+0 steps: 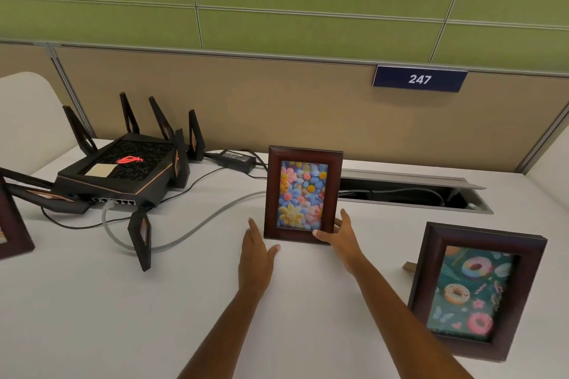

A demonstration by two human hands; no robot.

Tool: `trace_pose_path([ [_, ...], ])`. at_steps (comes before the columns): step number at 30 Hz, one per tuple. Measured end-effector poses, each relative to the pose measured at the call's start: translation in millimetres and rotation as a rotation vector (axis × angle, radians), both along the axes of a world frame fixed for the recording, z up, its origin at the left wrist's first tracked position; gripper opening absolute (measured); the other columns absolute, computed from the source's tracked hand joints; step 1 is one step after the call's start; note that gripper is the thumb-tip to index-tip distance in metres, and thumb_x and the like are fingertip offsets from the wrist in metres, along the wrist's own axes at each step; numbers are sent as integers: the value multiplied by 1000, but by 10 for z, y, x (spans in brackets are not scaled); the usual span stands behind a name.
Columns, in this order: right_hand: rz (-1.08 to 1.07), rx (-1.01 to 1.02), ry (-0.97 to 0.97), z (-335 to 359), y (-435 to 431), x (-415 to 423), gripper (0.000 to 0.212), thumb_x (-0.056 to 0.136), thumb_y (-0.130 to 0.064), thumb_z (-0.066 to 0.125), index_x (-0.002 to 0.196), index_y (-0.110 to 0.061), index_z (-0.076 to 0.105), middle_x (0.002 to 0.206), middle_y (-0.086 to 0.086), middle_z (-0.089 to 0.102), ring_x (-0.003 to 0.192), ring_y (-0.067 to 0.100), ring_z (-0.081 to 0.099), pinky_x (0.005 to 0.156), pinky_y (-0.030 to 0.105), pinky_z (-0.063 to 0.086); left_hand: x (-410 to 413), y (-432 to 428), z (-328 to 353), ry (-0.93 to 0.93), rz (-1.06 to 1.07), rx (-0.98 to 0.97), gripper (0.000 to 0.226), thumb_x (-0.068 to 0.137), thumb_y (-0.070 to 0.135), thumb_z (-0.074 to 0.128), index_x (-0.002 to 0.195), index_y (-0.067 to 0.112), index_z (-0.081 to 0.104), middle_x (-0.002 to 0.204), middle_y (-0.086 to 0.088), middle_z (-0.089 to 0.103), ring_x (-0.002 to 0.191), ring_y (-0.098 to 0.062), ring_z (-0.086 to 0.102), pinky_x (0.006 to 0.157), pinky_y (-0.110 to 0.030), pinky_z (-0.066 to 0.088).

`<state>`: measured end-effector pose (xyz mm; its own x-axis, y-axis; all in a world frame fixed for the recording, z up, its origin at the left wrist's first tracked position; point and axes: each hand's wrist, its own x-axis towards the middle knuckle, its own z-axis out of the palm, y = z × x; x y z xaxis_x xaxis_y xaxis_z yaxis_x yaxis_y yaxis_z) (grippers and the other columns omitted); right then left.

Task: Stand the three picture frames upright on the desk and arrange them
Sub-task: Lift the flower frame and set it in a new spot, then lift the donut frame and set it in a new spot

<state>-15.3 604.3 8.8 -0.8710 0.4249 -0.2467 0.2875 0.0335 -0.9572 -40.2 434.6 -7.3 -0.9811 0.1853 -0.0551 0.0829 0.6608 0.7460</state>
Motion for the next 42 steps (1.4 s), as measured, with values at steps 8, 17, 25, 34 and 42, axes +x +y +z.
trace_pose_path([
  [8, -113, 162, -68, -90, -264, 296, 89, 79, -9, 68, 144, -9, 6, 154, 12, 18, 140, 30, 25, 111, 41, 29, 371, -130, -126, 114, -49, -398, 67, 96, 44, 26, 146, 9, -1, 158, -8, 5, 146, -21, 2, 118, -29, 15],
  [17, -48, 476, -101, -169, -592, 810, 69, 91, -23, 52, 144, -11, 9, 156, 8, 12, 142, 24, 17, 114, 35, 22, 788, -210, -49, 239, -145, -545, 64, 97, 40, 4, 138, 3, 34, 149, -18, 34, 137, -30, 34, 113, -39, 29],
  [25, -3, 755, -130, -277, -783, 1315, 49, 97, -24, 34, 143, -15, 20, 155, 2, 20, 143, 16, 15, 116, 26, 11, 1171, -361, 17, 311, -222, -596, 90, 95, 32, -10, 89, 9, 76, 96, -5, 77, 87, -21, 73, 68, -35, 59],
  [34, 26, 653, -37, -144, -751, 1880, 38, 94, -15, 43, 132, -12, 42, 143, 6, 43, 132, 17, 37, 110, 22, 23, 1369, -262, -66, 181, -287, -407, 65, 91, 41, -6, 145, 12, 12, 158, -7, 12, 146, -20, 9, 120, -34, 5],
  [42, -289, 563, 130, 30, -299, 2404, 21, 89, -1, 49, 95, -6, 67, 95, 9, 71, 87, 19, 64, 81, 23, 48, 1710, 196, 78, 88, -344, -68, 47, 98, 28, 32, 142, 12, 26, 154, -6, 25, 144, -18, 19, 117, -29, 16],
])
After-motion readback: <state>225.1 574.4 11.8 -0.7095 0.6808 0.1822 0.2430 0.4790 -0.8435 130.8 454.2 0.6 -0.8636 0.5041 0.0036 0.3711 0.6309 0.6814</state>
